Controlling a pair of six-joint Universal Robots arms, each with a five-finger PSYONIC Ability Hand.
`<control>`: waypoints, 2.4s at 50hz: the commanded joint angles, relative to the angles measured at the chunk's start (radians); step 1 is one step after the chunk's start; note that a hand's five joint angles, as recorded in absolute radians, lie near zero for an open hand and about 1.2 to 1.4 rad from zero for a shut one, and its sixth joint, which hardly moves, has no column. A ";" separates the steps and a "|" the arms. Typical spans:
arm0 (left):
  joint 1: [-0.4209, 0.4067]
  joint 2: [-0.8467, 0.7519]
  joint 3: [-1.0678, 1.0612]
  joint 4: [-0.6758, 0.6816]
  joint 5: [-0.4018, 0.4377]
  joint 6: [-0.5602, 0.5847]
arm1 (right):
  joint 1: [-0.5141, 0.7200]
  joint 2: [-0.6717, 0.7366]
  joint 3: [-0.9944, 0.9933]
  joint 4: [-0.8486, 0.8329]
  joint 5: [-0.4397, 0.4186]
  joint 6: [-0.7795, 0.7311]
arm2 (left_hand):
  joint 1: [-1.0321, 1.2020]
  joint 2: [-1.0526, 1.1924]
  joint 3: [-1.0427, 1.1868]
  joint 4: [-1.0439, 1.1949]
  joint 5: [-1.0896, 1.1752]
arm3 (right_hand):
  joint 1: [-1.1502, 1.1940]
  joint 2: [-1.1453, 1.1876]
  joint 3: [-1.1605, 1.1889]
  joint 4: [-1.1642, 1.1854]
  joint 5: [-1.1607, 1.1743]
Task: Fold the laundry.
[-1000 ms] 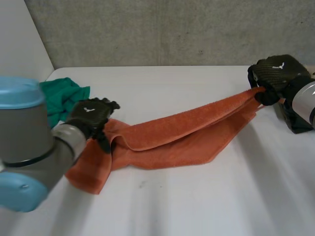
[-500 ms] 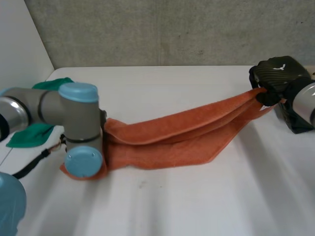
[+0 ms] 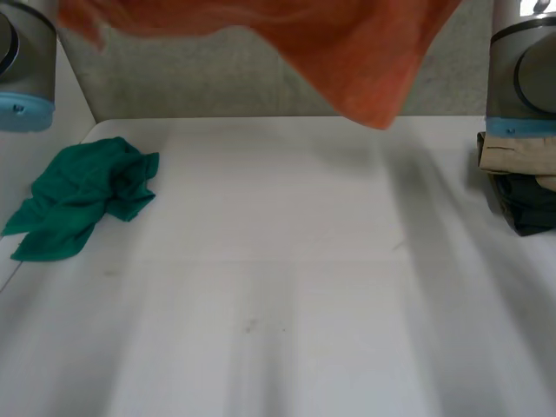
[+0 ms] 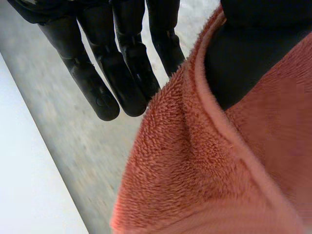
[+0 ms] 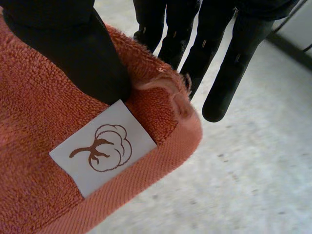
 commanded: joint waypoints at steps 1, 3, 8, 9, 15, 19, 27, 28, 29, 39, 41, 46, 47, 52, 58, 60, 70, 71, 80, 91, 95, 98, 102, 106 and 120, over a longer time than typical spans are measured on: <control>0.028 0.021 -0.286 -0.008 0.014 0.024 | 0.003 -0.040 0.186 0.170 -0.099 0.018 | 0.257 0.201 0.207 0.197 0.266 | 0.257 0.218 0.208 0.199 0.206; 0.040 0.015 -0.374 0.006 0.017 0.059 | -0.005 -0.043 0.258 0.202 -0.119 0.016 | 0.225 0.169 0.175 0.165 0.234 | 0.257 0.218 0.208 0.199 0.206; 0.063 -0.037 -0.547 0.046 0.041 0.172 | -0.032 -0.043 0.412 0.269 -0.168 -0.005 | 0.225 0.169 0.175 0.165 0.234 | 0.257 0.218 0.208 0.199 0.206; 0.066 -0.048 -0.568 0.049 0.049 0.191 | -0.037 -0.042 0.431 0.279 -0.176 -0.011 | 0.222 0.166 0.172 0.162 0.231 | 0.257 0.218 0.208 0.199 0.206; 0.115 -0.157 -0.653 0.064 0.116 0.347 | -0.074 -0.032 0.555 0.331 -0.233 -0.105 | -0.006 -0.062 -0.056 -0.066 0.003 | 0.257 0.218 0.208 0.199 0.206; 0.143 -0.207 -0.661 0.062 0.142 0.420 | -0.092 -0.020 0.591 0.359 -0.250 -0.172 | -0.353 -0.409 -0.403 -0.412 -0.344 | 0.257 0.218 0.208 0.199 0.206; 0.146 -0.200 -0.665 0.059 0.109 0.499 | -0.103 -0.014 0.603 0.426 -0.251 -0.220 | -0.562 -0.618 -0.611 -0.621 -0.552 | 0.257 0.218 0.208 0.199 0.206; 0.146 -0.195 -0.667 0.059 0.101 0.501 | -0.103 -0.016 0.603 0.429 -0.250 -0.218 | -0.568 -0.624 -0.617 -0.627 -0.558 | 0.257 0.218 0.208 0.199 0.206; 0.148 -0.189 -0.670 0.059 0.093 0.501 | -0.103 -0.016 0.603 0.431 -0.250 -0.217 | -0.577 -0.633 -0.626 -0.636 -0.567 | 0.257 0.218 0.208 0.199 0.206; 0.197 -0.111 -0.733 0.064 0.021 0.499 | -0.101 -0.028 0.603 0.455 -0.245 -0.217 | -0.583 -0.639 -0.632 -0.642 -0.573 | 0.257 0.218 0.208 0.199 0.206; 0.208 -0.100 -0.750 0.059 0.035 0.499 | -0.101 -0.031 0.603 0.466 -0.250 -0.217 | -0.521 -0.577 -0.571 -0.581 -0.512 | 0.257 0.218 0.208 0.199 0.206; 0.226 -0.094 -0.776 0.049 0.110 0.495 | -0.100 -0.031 0.605 0.481 -0.251 -0.218 | 0.202 0.146 0.153 0.143 0.212 | 0.257 0.218 0.208 0.199 0.206; 0.231 -0.092 -0.782 0.035 0.154 0.502 | -0.100 -0.031 0.603 0.487 -0.248 -0.220 | 0.256 0.200 0.207 0.197 0.266 | 0.257 0.218 0.208 0.199 0.206; 0.243 -0.047 -0.803 -0.059 0.199 0.527 | -0.112 -0.045 0.597 0.526 -0.250 -0.238 | 0.257 0.201 0.207 0.197 0.266 | 0.257 0.218 0.208 0.199 0.206; 0.280 0.091 -0.877 -0.242 0.190 0.573 | -0.153 -0.121 0.597 0.688 -0.269 -0.364 | 0.257 0.201 0.207 0.197 0.266 | 0.257 0.218 0.208 0.199 0.206; 0.292 0.160 -0.914 -0.351 0.193 0.616 | -0.173 -0.158 0.603 0.806 -0.280 -0.465 | 0.257 0.201 0.207 0.197 0.266 | 0.257 0.218 0.208 0.199 0.206; 0.318 0.352 -1.017 -0.993 0.219 0.909 | -0.262 -0.241 0.677 1.325 -0.271 -0.940 | 0.257 0.201 0.207 0.197 0.266 | 0.257 0.218 0.208 0.199 0.206; 0.312 0.351 -0.998 -0.979 0.236 0.917 | -0.262 -0.236 0.666 1.298 -0.268 -0.917 | 0.257 0.201 0.207 0.197 0.266 | 0.257 0.218 0.208 0.199 0.206; 0.208 0.230 -0.773 -0.800 0.215 0.765 | -0.226 -0.108 0.542 1.127 -0.225 -0.769 | 0.257 0.201 0.207 0.197 0.266 | 0.257 0.218 0.208 0.199 0.206; 0.120 0.026 -0.183 -0.547 0.116 0.532 | -0.149 0.020 0.128 0.821 -0.171 -0.441 | 0.257 0.201 0.207 0.197 0.266 | 0.257 0.218 0.208 0.199 0.206; 0.117 0.004 -0.006 -0.398 0.063 0.402 | -0.140 0.017 0.007 0.598 -0.132 -0.285 | 0.257 0.201 0.207 0.197 0.266 | 0.257 0.218 0.208 0.199 0.206; 0.119 0.038 0.030 -0.248 0.009 0.259 | -0.135 -0.005 -0.012 0.393 -0.087 -0.173 | 0.257 0.201 0.207 0.197 0.266 | 0.257 0.218 0.208 0.199 0.206; 0.117 0.070 0.008 -0.064 -0.003 0.118 | -0.115 -0.039 -0.003 0.204 -0.049 -0.091 | 0.257 0.201 0.207 0.197 0.266 | 0.257 0.218 0.208 0.199 0.206; 0.117 0.076 -0.036 -0.003 0.011 0.070 | -0.108 -0.045 -0.001 0.196 -0.059 -0.108 | 0.257 0.201 0.207 0.197 0.266 | 0.257 0.218 0.208 0.199 0.206; 0.139 0.006 -0.322 0.003 0.053 0.076 | -0.104 0.055 0.095 0.354 -0.127 -0.146 | 0.257 0.201 0.207 0.197 0.266 | 0.257 0.218 0.208 0.199 0.206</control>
